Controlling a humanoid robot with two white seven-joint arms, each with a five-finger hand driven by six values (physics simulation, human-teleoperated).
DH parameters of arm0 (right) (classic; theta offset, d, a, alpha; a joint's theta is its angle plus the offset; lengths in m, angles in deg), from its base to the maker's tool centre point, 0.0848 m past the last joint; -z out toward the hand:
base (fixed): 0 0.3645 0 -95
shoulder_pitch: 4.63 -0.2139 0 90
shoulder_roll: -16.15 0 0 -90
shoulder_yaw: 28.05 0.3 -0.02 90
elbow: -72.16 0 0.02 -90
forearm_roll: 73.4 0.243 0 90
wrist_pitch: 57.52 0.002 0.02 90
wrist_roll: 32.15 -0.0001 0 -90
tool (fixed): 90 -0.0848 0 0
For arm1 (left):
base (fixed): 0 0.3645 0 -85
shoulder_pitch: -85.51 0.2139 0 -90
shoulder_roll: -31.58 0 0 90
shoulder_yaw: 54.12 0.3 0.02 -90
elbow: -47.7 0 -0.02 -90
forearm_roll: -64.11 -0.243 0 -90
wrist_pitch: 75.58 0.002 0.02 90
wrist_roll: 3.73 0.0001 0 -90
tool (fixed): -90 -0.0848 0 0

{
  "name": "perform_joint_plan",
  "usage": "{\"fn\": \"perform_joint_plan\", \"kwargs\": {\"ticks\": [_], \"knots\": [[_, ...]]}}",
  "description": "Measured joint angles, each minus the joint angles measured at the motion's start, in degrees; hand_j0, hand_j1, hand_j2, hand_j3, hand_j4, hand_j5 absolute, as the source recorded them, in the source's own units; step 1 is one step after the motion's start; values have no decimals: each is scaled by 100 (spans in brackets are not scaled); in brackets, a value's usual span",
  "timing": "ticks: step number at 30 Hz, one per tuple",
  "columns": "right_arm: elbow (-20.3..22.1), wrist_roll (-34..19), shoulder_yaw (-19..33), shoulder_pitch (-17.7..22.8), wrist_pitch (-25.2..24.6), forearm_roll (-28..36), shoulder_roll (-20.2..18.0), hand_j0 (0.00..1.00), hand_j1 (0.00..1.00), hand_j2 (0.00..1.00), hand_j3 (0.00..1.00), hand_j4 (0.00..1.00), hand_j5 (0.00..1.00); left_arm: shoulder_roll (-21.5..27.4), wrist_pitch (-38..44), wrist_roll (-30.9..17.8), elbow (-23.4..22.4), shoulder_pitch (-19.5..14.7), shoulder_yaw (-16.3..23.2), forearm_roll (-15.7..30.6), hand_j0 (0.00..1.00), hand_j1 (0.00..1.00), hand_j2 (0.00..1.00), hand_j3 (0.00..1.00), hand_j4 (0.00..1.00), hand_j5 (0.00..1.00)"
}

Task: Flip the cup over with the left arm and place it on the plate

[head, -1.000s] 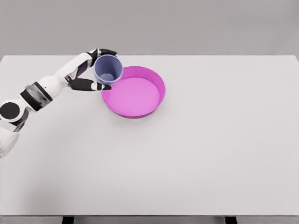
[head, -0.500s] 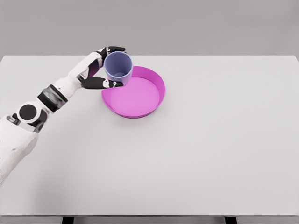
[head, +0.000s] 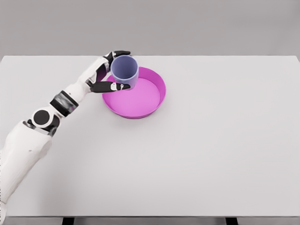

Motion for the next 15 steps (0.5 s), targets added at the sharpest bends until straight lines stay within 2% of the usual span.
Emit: {"fn": "perform_joint_plan", "kwargs": {"ticks": [15], "knots": [[0, 0, 0, 0, 0, 0, 0, 100, 100, 100, 100, 100, 100, -442, -11, -5, -450, 70, -17, 481, 79, 79, 79, 79, 79, 79]]}}
